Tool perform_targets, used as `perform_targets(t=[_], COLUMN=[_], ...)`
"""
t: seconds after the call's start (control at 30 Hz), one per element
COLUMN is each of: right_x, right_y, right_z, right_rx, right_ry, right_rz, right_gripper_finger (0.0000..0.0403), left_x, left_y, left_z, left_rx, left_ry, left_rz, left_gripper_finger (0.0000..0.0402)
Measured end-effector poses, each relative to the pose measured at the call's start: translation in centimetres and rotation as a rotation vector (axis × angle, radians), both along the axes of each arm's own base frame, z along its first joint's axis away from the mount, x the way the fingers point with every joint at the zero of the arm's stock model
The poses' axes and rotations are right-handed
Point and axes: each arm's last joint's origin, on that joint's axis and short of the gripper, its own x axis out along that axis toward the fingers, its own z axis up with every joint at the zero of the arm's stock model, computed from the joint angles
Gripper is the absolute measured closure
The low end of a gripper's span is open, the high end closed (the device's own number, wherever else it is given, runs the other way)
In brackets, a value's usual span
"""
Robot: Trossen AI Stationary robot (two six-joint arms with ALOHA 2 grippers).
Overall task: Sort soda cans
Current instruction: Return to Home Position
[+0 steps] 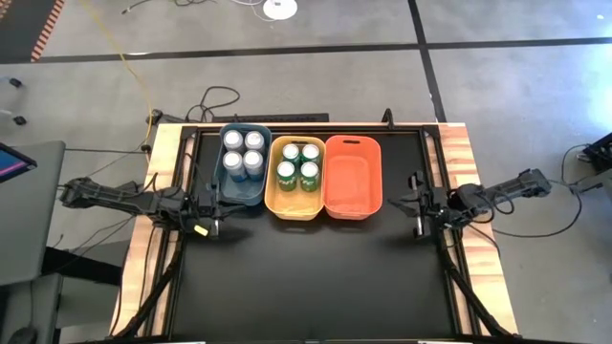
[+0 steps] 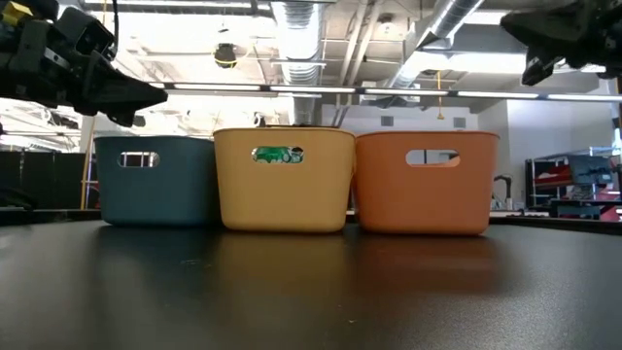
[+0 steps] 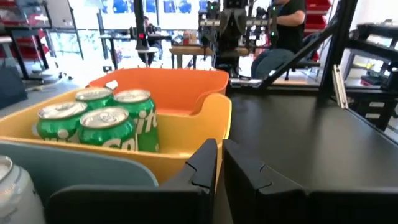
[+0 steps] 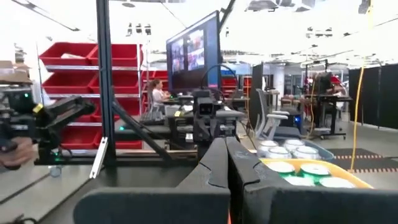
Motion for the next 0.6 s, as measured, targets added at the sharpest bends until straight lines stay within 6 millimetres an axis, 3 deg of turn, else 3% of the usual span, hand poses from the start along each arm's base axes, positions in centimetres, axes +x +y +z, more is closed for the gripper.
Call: perform_targets(t=[0.33,0.6], right_x=[-0.7,-0.6], right_y=[-0.4,-0.6], right_z=[-0.8,-1.7], right_rx=[0.011,0.034], right_ry=[0.039,0.127], right_rz=[-0.012,-0.065], right_gripper_finger=[0.0399,0.0399], left_x=[-0.1,-0.5], left_y=[0.0,0.0], left_z=[0.2,0.2], left_rx=[0.038,-0.061], left_ry=[-0.021,-0.030], left_rz=[0.000,-0.002], left_gripper_finger=[0.0397,0.0399])
